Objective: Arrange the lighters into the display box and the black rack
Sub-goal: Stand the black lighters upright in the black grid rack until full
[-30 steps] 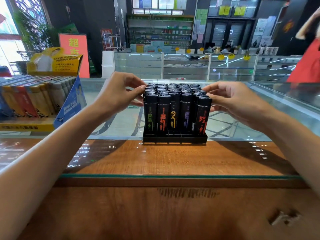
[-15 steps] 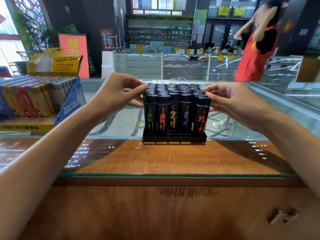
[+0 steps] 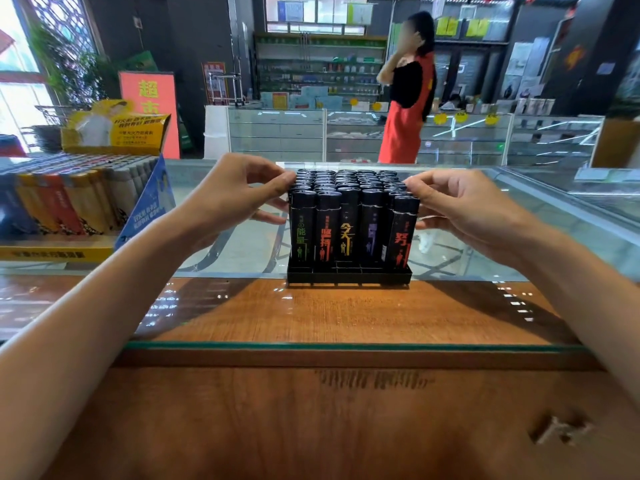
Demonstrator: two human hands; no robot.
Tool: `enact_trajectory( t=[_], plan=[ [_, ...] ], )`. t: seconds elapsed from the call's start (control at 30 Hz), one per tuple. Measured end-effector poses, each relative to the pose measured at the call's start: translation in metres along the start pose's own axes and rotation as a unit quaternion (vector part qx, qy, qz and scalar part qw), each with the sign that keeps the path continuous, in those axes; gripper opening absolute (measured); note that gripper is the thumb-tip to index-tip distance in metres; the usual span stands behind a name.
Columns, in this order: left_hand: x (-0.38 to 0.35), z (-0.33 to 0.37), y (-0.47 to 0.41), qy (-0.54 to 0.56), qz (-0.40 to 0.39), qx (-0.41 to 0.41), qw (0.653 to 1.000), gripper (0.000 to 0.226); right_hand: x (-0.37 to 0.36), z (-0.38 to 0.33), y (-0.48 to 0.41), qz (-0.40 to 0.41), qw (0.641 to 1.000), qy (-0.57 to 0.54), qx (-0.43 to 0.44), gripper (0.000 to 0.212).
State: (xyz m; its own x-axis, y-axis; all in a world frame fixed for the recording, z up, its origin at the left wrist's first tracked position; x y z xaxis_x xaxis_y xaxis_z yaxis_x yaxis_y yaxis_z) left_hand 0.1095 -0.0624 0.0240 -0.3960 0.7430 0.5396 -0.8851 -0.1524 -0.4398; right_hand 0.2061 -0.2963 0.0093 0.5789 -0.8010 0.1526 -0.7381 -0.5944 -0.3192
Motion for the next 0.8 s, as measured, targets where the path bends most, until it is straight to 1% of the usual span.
enact_trajectory(
  t=[0.13, 0.3, 0.4, 0.53, 0.6, 0.7, 0.8],
  plan=[
    [-0.002, 0.001, 0.000, -0.010, 0.000, 0.005, 1.000, 0.031, -0.001, 0.000, 0.000, 0.005, 1.000, -0.002, -0.006, 0.046],
    [-0.002, 0.000, 0.001, -0.007, -0.007, 0.011, 1.000, 0.034, -0.002, -0.001, 0.003, -0.001, 1.000, -0.021, -0.021, 0.041],
    [-0.001, -0.001, 0.003, -0.009, -0.003, 0.009, 1.000, 0.030, -0.003, 0.001, 0.006, -0.001, 1.000, -0.021, -0.021, 0.034],
    [0.000, -0.001, 0.006, -0.010, 0.000, 0.011, 1.000, 0.031, -0.004, 0.001, 0.009, 0.002, 1.000, -0.014, -0.014, 0.039],
    [0.000, 0.000, 0.008, -0.001, -0.003, 0.013, 1.000, 0.031, -0.004, 0.001, 0.010, 0.007, 1.000, -0.004, -0.009, 0.035],
    [-0.002, 0.001, 0.010, 0.003, 0.001, 0.012, 1.000, 0.029, -0.003, 0.001, 0.010, 0.027, 0.999, 0.028, -0.001, 0.019],
    [-0.003, 0.001, 0.011, 0.004, 0.010, 0.013, 1.000, 0.027, -0.005, -0.001, 0.011, 0.040, 0.997, 0.060, -0.001, 0.023]
  ],
)
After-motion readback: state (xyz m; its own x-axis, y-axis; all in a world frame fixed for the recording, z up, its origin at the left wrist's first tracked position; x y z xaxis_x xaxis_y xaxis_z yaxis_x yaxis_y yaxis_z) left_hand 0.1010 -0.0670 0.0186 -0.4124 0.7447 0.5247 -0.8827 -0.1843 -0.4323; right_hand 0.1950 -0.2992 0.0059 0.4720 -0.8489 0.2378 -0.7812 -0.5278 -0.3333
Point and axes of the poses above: each hand's wrist, its own y-axis away from the middle knuckle, its own x-axis out of the back of the hand, z = x × y, the point moved 4 cm from there along -y, towards the middle knuckle, and after that the axes turned 10 degrees about -y, right-handed, at the moved point
